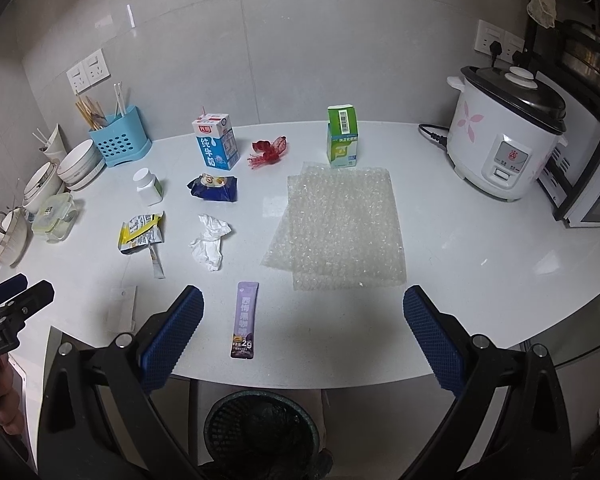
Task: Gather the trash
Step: 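Grasp the clear plastic bag with left tool while right tool grasps purple sachet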
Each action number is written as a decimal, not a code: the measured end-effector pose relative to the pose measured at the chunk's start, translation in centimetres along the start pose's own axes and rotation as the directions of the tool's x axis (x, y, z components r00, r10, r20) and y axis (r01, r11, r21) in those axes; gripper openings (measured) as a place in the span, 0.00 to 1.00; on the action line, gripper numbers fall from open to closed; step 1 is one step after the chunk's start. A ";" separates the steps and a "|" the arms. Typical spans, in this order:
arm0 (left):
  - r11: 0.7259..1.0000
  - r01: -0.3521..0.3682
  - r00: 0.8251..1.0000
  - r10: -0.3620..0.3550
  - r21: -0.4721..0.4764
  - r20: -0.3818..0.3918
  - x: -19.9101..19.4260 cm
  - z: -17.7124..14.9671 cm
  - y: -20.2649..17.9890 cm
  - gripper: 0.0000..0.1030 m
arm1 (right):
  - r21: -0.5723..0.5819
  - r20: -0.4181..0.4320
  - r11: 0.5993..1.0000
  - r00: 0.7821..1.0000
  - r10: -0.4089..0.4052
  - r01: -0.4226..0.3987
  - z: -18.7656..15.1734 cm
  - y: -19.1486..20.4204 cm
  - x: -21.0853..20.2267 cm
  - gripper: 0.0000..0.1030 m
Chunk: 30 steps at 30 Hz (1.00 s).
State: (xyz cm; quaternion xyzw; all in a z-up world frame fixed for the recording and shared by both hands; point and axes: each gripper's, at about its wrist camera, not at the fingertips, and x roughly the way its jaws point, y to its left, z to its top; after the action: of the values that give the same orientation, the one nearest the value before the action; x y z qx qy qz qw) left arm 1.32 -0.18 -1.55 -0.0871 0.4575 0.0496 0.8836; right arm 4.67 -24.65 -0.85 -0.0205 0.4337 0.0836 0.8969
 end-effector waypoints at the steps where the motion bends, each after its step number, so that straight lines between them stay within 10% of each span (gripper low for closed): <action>1: 1.000 -0.010 1.000 0.010 -0.007 -0.010 0.5 -0.2 0.4 0.94 | -0.009 -0.007 1.000 1.000 0.000 0.000 -0.1 0.4 0.4 0.93; 30: 0.991 -0.092 0.940 0.055 -0.096 -0.336 15.8 -3.7 5.9 0.94 | -0.037 -0.380 0.996 0.921 -0.089 0.081 -4.5 7.5 17.3 0.86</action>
State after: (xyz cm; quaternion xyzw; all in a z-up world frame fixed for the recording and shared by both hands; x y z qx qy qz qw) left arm 6.54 4.96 -17.20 -0.1257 0.5994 0.0923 0.7851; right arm 10.49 -15.48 -16.91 -0.0646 0.5974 0.0435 0.7982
